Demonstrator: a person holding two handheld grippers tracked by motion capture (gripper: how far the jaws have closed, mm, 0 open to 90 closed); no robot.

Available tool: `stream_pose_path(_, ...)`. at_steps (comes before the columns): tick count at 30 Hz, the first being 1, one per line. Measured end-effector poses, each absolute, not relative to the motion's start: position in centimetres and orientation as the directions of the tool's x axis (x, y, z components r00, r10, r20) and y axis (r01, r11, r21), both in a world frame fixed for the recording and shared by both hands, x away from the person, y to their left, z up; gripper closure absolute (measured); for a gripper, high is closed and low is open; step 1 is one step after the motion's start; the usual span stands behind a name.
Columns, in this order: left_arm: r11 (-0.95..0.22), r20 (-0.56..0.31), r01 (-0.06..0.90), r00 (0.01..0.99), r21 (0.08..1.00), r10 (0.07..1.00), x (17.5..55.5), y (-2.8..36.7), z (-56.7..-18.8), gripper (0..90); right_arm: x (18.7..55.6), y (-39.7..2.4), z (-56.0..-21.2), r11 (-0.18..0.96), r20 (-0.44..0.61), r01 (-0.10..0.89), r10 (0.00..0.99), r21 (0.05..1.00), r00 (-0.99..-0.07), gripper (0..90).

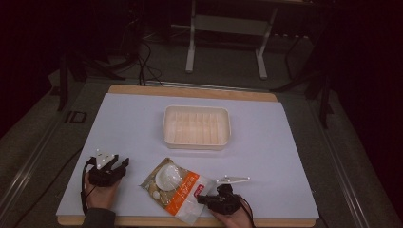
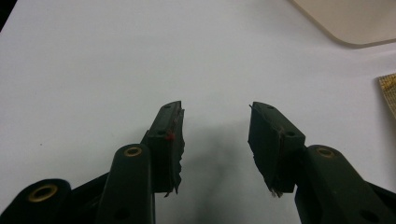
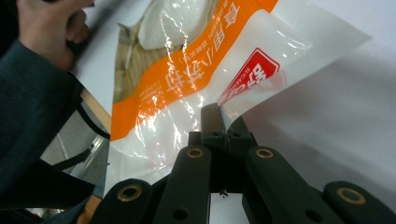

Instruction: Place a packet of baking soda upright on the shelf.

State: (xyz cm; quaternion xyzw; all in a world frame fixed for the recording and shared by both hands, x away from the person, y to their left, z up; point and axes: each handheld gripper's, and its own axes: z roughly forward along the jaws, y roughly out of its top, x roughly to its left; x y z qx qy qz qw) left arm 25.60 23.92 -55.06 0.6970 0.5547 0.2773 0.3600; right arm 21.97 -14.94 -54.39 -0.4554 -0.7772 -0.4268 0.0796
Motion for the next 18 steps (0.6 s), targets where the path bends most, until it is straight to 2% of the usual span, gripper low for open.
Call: stream_pose_path(18, -0.127, -0.012, 0.574, 0.232, 0.809, 0.973, 25.6, 23.9, -55.1, 54.5, 23.3, -15.3, -51.4, 0.124, 0.604, 0.78, 0.562, 0.614, -0.565, 90.0)
